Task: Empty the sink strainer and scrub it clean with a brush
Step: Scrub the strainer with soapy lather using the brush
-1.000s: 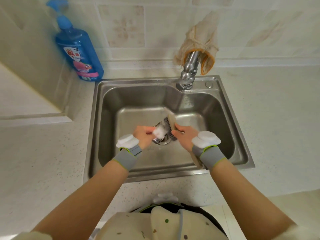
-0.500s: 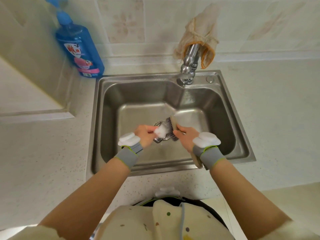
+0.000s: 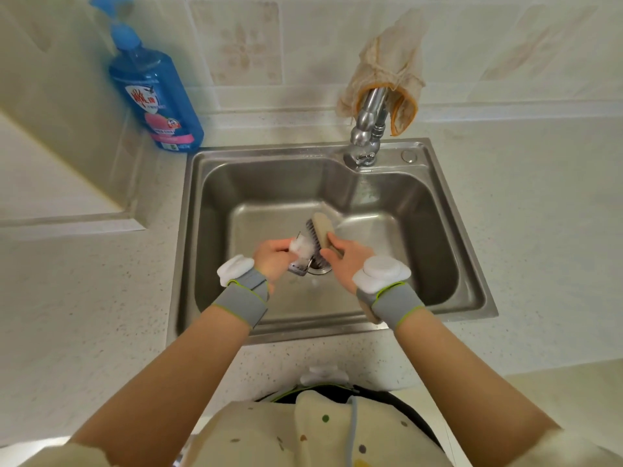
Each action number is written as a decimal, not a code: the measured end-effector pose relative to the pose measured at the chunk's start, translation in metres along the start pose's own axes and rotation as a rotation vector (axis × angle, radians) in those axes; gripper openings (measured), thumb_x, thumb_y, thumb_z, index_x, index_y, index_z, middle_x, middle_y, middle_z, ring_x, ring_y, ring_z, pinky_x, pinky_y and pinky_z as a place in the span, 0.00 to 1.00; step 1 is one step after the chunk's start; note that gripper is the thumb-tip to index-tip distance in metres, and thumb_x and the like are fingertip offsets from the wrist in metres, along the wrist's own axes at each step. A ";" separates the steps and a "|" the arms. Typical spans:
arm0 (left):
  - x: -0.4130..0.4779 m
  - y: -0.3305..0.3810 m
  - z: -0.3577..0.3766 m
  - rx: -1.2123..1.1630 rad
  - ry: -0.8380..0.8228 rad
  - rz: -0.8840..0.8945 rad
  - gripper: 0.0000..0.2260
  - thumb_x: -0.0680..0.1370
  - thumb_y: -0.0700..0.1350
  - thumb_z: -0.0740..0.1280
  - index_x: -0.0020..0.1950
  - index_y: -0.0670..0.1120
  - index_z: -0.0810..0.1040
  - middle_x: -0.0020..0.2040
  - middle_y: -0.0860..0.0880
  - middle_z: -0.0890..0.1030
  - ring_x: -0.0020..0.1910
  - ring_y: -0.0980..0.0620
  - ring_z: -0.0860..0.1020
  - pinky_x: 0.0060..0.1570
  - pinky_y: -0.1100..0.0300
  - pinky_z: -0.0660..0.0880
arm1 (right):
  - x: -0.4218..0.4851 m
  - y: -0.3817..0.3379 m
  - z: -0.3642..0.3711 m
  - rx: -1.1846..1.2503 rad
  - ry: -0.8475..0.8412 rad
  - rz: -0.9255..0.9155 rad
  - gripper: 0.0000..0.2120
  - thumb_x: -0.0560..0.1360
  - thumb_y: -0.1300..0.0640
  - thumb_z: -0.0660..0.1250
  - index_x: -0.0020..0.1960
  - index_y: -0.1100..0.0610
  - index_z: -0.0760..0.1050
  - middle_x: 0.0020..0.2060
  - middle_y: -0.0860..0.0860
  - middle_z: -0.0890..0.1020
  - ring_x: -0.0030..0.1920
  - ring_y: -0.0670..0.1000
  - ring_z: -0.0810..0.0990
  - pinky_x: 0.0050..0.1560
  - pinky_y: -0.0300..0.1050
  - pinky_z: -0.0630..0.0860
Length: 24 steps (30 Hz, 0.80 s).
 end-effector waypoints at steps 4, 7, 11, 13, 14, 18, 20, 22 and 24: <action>-0.002 0.000 0.005 0.078 -0.075 -0.016 0.09 0.73 0.29 0.62 0.39 0.40 0.78 0.20 0.59 0.75 0.23 0.67 0.70 0.31 0.72 0.66 | -0.013 -0.006 0.002 -0.077 -0.014 -0.051 0.23 0.80 0.47 0.55 0.75 0.46 0.58 0.69 0.53 0.72 0.68 0.59 0.70 0.65 0.46 0.67; -0.005 -0.003 0.011 0.089 -0.145 -0.065 0.16 0.74 0.27 0.59 0.36 0.47 0.70 0.24 0.56 0.74 0.21 0.66 0.71 0.22 0.75 0.63 | -0.010 0.000 0.001 -0.063 -0.012 -0.040 0.23 0.80 0.46 0.55 0.74 0.45 0.59 0.69 0.53 0.72 0.68 0.59 0.71 0.66 0.47 0.67; -0.011 0.003 0.016 -0.004 -0.152 -0.071 0.09 0.76 0.32 0.60 0.45 0.47 0.71 0.34 0.52 0.74 0.30 0.61 0.73 0.24 0.76 0.66 | -0.008 0.012 -0.012 0.022 0.032 0.010 0.23 0.79 0.46 0.58 0.73 0.45 0.62 0.70 0.51 0.72 0.69 0.58 0.70 0.68 0.46 0.68; -0.010 0.005 0.014 -0.050 -0.150 -0.053 0.09 0.76 0.32 0.62 0.47 0.47 0.73 0.31 0.56 0.77 0.29 0.63 0.74 0.28 0.73 0.68 | -0.018 0.006 -0.010 0.042 0.020 -0.037 0.23 0.79 0.47 0.58 0.73 0.44 0.62 0.69 0.50 0.72 0.68 0.57 0.71 0.67 0.45 0.68; -0.009 0.006 0.015 -0.051 -0.164 -0.031 0.10 0.75 0.31 0.61 0.49 0.45 0.75 0.27 0.58 0.79 0.27 0.64 0.75 0.30 0.72 0.70 | -0.020 0.003 -0.008 0.044 0.004 -0.054 0.23 0.79 0.47 0.58 0.73 0.44 0.61 0.70 0.49 0.72 0.68 0.57 0.72 0.67 0.45 0.68; -0.007 0.005 0.015 0.020 -0.146 0.040 0.17 0.74 0.28 0.62 0.62 0.38 0.73 0.31 0.56 0.79 0.24 0.69 0.74 0.31 0.78 0.70 | -0.004 0.015 -0.016 0.045 0.020 0.030 0.23 0.79 0.48 0.58 0.74 0.47 0.61 0.71 0.52 0.70 0.70 0.58 0.69 0.69 0.45 0.65; -0.007 0.005 0.012 0.059 -0.118 0.052 0.14 0.73 0.28 0.63 0.57 0.37 0.77 0.33 0.53 0.78 0.24 0.70 0.73 0.31 0.77 0.69 | -0.009 0.014 -0.012 0.039 0.013 0.021 0.23 0.80 0.48 0.58 0.74 0.48 0.61 0.71 0.52 0.70 0.70 0.58 0.69 0.69 0.45 0.65; -0.007 0.005 0.007 0.122 -0.080 0.059 0.09 0.72 0.29 0.64 0.39 0.40 0.79 0.27 0.57 0.77 0.22 0.68 0.71 0.31 0.74 0.68 | -0.019 0.006 -0.002 0.026 -0.020 -0.045 0.23 0.80 0.48 0.57 0.74 0.46 0.60 0.70 0.51 0.71 0.69 0.57 0.70 0.68 0.45 0.66; -0.007 0.003 0.006 0.163 -0.065 0.074 0.11 0.73 0.29 0.64 0.35 0.43 0.77 0.26 0.56 0.75 0.22 0.68 0.71 0.32 0.74 0.67 | -0.018 0.002 -0.002 0.022 -0.011 -0.063 0.23 0.80 0.47 0.57 0.74 0.45 0.60 0.71 0.50 0.70 0.69 0.57 0.69 0.68 0.44 0.65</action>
Point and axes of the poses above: each hand's wrist, its own x-axis towards the middle knuckle, its own z-axis out of the palm, y = z × x, the point moved 9 cm from there along x, towards the middle knuckle
